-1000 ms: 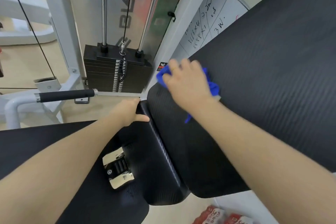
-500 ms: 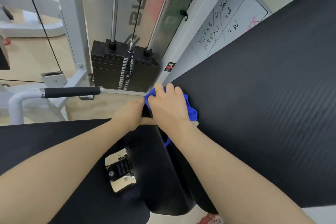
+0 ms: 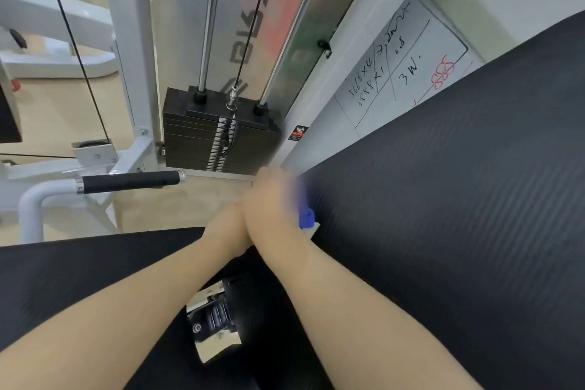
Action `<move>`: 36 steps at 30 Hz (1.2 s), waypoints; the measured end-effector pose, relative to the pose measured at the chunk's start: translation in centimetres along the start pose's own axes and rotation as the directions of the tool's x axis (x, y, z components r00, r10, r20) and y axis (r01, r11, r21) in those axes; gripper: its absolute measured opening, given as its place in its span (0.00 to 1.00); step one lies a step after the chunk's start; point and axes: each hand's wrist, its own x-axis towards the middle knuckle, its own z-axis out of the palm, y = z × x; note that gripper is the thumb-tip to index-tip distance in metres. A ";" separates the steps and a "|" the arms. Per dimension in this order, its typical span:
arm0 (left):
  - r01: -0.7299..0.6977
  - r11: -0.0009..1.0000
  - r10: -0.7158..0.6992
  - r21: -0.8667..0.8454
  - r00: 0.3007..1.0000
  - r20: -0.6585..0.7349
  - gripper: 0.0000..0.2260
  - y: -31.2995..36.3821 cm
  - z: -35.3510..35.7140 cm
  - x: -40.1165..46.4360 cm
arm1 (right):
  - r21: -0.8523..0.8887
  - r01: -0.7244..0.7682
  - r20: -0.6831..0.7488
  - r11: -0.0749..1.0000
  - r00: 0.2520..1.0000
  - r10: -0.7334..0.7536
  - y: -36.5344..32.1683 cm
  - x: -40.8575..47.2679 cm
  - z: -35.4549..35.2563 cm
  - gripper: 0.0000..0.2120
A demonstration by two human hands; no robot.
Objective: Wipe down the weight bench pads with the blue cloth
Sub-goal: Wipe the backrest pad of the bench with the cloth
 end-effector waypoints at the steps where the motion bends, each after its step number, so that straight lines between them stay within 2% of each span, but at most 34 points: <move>1: -0.006 1.000 0.006 -0.001 1.000 0.005 0.13 -0.2 0.3 0.2 | 0.008 0.013 -0.021 1.000 1.000 -0.013 0.4 -0.3 -0.2 0.15; 2: -0.032 0.999 0.031 -0.031 0.999 -0.014 0.14 -0.5 0.5 0.4 | 0.020 0.008 -0.062 1.000 0.998 -0.006 1.4 -0.5 -0.7 0.15; 5: -0.035 0.979 0.027 -0.200 0.999 -0.043 0.32 -0.4 0.3 0.1 | 0.025 -0.088 -0.202 0.996 0.975 0.092 6.2 -1.9 -3.0 0.10; 9: -0.022 0.980 0.015 -0.199 0.999 -0.041 0.36 -0.3 0.5 0.1 | -0.030 -0.253 -0.360 0.967 0.905 0.225 9.0 -2.9 -3.7 0.04; 11: -0.025 0.970 0.014 -0.241 0.999 -0.045 0.36 -0.3 0.4 0.0 | -0.019 -0.255 -0.418 0.967 0.880 0.224 7.8 -3.0 -2.7 0.03; 16: -0.035 0.950 0.016 -0.309 0.998 -0.064 0.31 -0.2 0.4 0.2 | 0.025 -0.054 -0.285 0.998 0.957 0.059 4.5 -4.4 -0.2 0.08; 17: -0.039 0.953 0.019 -0.299 0.997 -0.069 0.30 -0.1 0.5 0.1 | 0.006 0.002 -0.262 1.000 0.965 0.000 4.0 -5.3 0.4 0.08; 20: -0.037 0.962 0.017 -0.270 0.997 -0.076 0.31 0.2 0.6 -0.3 | -0.054 0.245 -0.063 0.968 0.967 -0.248 3.8 -8.1 1.6 0.12; 21: -0.037 0.961 0.017 -0.274 0.997 -0.077 0.32 0.3 0.7 -0.5 | -0.094 0.257 -0.070 0.962 0.962 -0.264 4.9 -8.4 1.1 0.13; 23: -0.042 0.951 0.017 -0.306 0.996 -0.083 0.32 0.0 0.7 -0.4 | -0.169 0.096 -0.274 0.981 0.951 -0.140 8.1 -7.6 -0.7 0.16; 24: -0.040 0.946 0.014 -0.322 0.996 -0.083 0.32 -0.1 0.8 -0.4 | -0.167 -0.023 -0.396 0.986 0.917 -0.046 9.8 -7.1 -1.8 0.14; 25: -0.034 0.943 0.009 -0.330 0.997 -0.079 0.31 -0.2 0.8 -0.4 | -0.130 -0.105 -0.452 0.986 0.891 0.035 11.1 -6.5 -2.4 0.11; 27: -0.026 0.940 0.000 -0.341 0.997 -0.077 0.30 -0.3 1.0 -0.4 | -0.082 -0.176 -0.489 0.981 0.865 0.114 11.7 -5.8 -2.2 0.07; 28: -0.029 0.934 0.001 -0.355 0.997 -0.081 0.29 -0.3 1.1 -0.5 | -0.074 -0.196 -0.472 0.978 0.870 0.139 11.1 -5.7 -2.2 0.08; 30: -0.035 0.919 0.002 -0.394 0.997 -0.083 0.26 -0.2 1.2 -0.3 | -0.105 -0.155 -0.498 0.982 0.863 0.084 8.9 -6.2 -1.0 0.11; 31: -0.029 0.915 -0.002 -0.403 0.997 -0.078 0.25 -0.2 1.2 -0.3 | -0.132 -0.102 -0.493 0.986 0.870 0.024 7.5 -6.7 0.1 0.12; 32: -0.033 0.913 0.001 -0.406 0.997 -0.079 0.25 -0.3 1.2 -0.2 | -0.143 -0.023 -0.425 0.989 0.904 -0.041 6.0 -7.4 1.2 0.13; 34: -0.044 0.911 0.009 -0.409 0.996 -0.086 0.30 -0.3 1.3 -0.1 | -0.123 0.159 -0.207 0.980 0.961 -0.182 3.4 -9.4 3.5 0.14; 36: -0.029 0.916 -0.004 -0.399 0.997 -0.082 0.37 -0.1 1.6 -0.4 | -0.162 0.303 -0.006 0.939 0.951 -0.308 3.2 -10.9 4.2 0.15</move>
